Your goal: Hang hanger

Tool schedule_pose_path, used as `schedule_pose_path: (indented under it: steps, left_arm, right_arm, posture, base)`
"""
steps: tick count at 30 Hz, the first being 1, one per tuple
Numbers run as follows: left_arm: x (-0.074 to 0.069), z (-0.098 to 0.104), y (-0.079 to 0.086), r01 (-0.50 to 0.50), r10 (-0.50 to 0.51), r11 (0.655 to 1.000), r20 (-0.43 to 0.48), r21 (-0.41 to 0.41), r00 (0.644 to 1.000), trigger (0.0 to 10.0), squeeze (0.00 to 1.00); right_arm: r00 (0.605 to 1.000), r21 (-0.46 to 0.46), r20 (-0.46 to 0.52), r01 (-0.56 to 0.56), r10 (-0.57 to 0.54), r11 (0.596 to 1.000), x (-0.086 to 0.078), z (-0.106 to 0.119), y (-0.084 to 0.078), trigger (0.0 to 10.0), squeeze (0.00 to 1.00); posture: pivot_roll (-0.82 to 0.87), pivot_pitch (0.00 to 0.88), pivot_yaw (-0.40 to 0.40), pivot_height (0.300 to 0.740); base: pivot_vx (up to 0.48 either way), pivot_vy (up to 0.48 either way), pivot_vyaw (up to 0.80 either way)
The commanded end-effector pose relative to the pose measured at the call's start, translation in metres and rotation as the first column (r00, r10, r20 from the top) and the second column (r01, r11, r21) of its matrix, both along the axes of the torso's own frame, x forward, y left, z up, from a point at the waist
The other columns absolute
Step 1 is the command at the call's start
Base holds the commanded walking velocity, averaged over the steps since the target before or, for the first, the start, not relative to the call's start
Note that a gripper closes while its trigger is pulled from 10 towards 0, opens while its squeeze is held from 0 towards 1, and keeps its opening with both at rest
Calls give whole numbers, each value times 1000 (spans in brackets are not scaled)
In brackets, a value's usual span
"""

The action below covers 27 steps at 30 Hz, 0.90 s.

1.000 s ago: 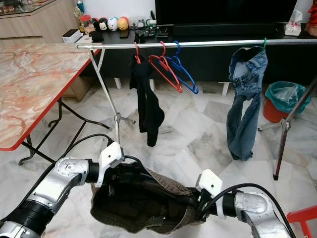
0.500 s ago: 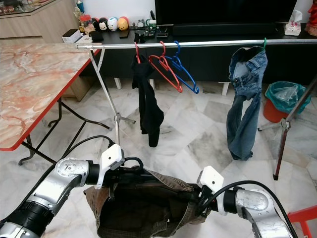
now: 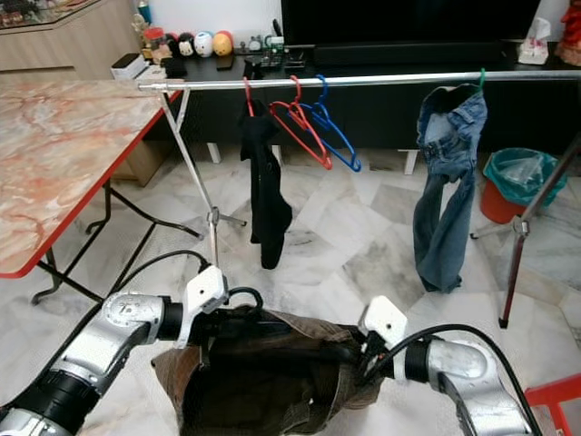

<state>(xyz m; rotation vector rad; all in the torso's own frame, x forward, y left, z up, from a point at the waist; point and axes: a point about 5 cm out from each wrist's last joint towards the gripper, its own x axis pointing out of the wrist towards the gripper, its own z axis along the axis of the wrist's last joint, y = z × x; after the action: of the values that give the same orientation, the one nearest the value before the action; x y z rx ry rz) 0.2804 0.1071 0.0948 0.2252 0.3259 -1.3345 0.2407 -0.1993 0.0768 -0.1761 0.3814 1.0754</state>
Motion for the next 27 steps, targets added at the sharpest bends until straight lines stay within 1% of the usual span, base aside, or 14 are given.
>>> schedule_pose_path:
  steps: [1,14,18,19,23,24,25,26,27]
  left_arm:
    - [3,5,0,-16,16,1000,24,-11,1000,0,0]
    - [9,7,0,-62,64,998,65,-19,996,0,0]
    - [12,8,-1,-86,88,996,87,-27,992,0,0]
    - [13,8,0,-96,98,995,96,-28,991,0,0]
    - [15,9,0,-104,106,994,101,-30,989,0,0]
    - [15,8,0,-106,108,994,101,-30,989,0,0]
    - [15,8,0,-110,112,993,100,-31,989,0,0]
    - [15,7,0,-111,113,993,100,-31,989,0,0]
    - [15,6,0,-111,114,993,97,-27,989,0,0]
  right_arm:
    - [998,38,12,-62,61,997,-2,3,12,10000,1000]
    - [998,41,11,-67,66,997,-2,3,12,10000,1000]
    - [999,36,30,-44,43,998,-1,5,8,10000,1000]
    - [998,32,52,-21,20,999,3,7,7,10000,1000]
    - [997,34,80,19,-22,999,8,9,5,10000,1000]
    - [994,38,99,40,-44,998,11,11,5,10000,1000]
    - [983,53,149,98,-105,994,18,16,3,10000,1000]
    - [977,62,172,118,-127,991,21,19,2,10000,1000]
    - [956,86,220,177,-192,980,27,24,-1,10000,1000]
  posture:
    - [66,47,106,740]
    - [63,48,103,740]
    - [61,47,103,740]
    - [62,47,103,740]
    - [62,48,102,740]
    - [61,47,103,740]
    - [60,48,104,740]
    - [60,48,104,740]
    - [59,49,105,740]
  base:
    - [0,0,0]
    - [0,0,0]
    - [0,0,0]
    - [0,0,0]
    - [0,0,0]
    - [0,0,0]
    - [0,0,0]
    - [0,0,0]
    - [0,0,0]
